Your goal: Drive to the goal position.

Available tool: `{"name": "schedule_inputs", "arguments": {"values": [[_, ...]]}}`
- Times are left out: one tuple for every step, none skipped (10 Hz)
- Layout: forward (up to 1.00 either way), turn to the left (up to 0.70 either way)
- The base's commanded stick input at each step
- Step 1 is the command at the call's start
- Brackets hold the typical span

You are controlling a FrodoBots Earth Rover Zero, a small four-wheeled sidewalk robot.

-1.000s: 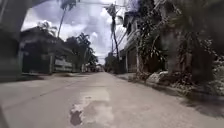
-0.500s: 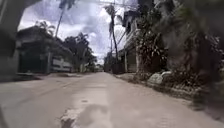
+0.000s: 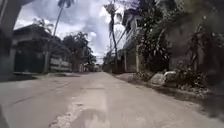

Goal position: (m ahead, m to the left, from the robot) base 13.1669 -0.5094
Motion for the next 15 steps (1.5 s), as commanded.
{"name": "schedule_inputs", "arguments": {"values": [[0.50, -0.11], [0.50, -0.10], [0.50, -0.10], [0.50, -0.10], [0.50, -0.10], [0.50, -0.10], [0.50, -0.11], [0.50, -0.13], [0.50, -0.12], [0.50, -0.09], [0.50, -0.06], [0.50, -0.02], [0.50, 0.00], [0.50, 0.00], [0.50, 0.00]]}}
